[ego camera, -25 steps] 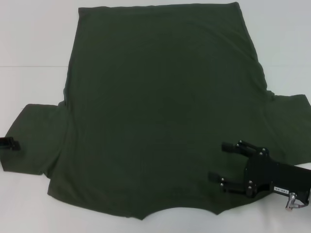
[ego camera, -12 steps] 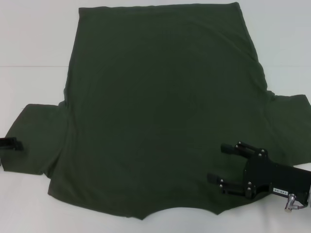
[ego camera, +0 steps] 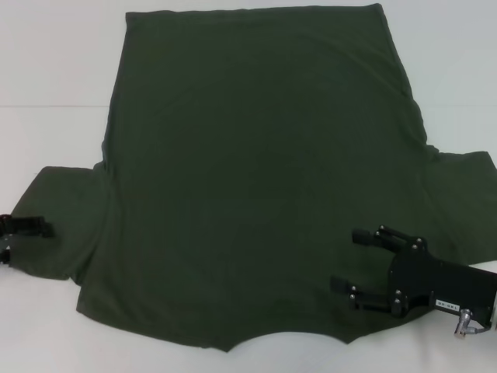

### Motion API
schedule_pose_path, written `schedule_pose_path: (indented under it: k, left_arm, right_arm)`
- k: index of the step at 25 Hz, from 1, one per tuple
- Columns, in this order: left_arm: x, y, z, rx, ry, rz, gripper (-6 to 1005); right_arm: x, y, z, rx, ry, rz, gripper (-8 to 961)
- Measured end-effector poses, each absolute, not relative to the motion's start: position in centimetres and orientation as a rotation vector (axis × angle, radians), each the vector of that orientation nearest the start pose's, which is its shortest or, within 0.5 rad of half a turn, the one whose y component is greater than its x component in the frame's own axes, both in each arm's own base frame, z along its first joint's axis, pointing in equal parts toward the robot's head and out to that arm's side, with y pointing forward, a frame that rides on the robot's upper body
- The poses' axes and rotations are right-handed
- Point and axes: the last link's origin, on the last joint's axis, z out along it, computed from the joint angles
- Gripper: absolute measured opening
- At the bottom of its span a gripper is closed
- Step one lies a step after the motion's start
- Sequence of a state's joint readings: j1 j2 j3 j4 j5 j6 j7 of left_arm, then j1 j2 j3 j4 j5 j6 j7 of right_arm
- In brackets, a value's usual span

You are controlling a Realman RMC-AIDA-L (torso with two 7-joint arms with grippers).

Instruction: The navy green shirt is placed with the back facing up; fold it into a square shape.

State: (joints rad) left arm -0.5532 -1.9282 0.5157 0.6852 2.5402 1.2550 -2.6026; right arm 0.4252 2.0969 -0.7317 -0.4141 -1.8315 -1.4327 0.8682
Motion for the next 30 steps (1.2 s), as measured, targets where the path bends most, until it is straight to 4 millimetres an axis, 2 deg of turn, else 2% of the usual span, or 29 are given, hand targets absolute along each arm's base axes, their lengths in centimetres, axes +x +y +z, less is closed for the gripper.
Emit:
schedule_pose_path:
  k: [12, 17, 28, 30]
  left_arm:
    - [-36.61, 35.55, 7.66, -1.719, -1.951, -0.256, 890]
    - [-36.90, 35.57, 7.85, -1.703, -1.940, -0.241, 684]
    - [-36.61, 35.86, 7.72, -1.716, -1.932, -0.236, 442]
    - [-36.59, 35.85, 7.64, -1.720, -1.929, -0.235, 347]
  right_arm:
    - [29.71, 29.24, -4.27, -2.598, 0.367, 0.707, 900]
    - [29.72, 29.26, -4.23, -2.594, 0.368, 0.709, 901]
    - [29.55, 29.25, -4.20, -2.598, 0.361, 0.720, 901]
    - [29.53, 29.25, -4.20, -2.599, 0.361, 0.722, 901]
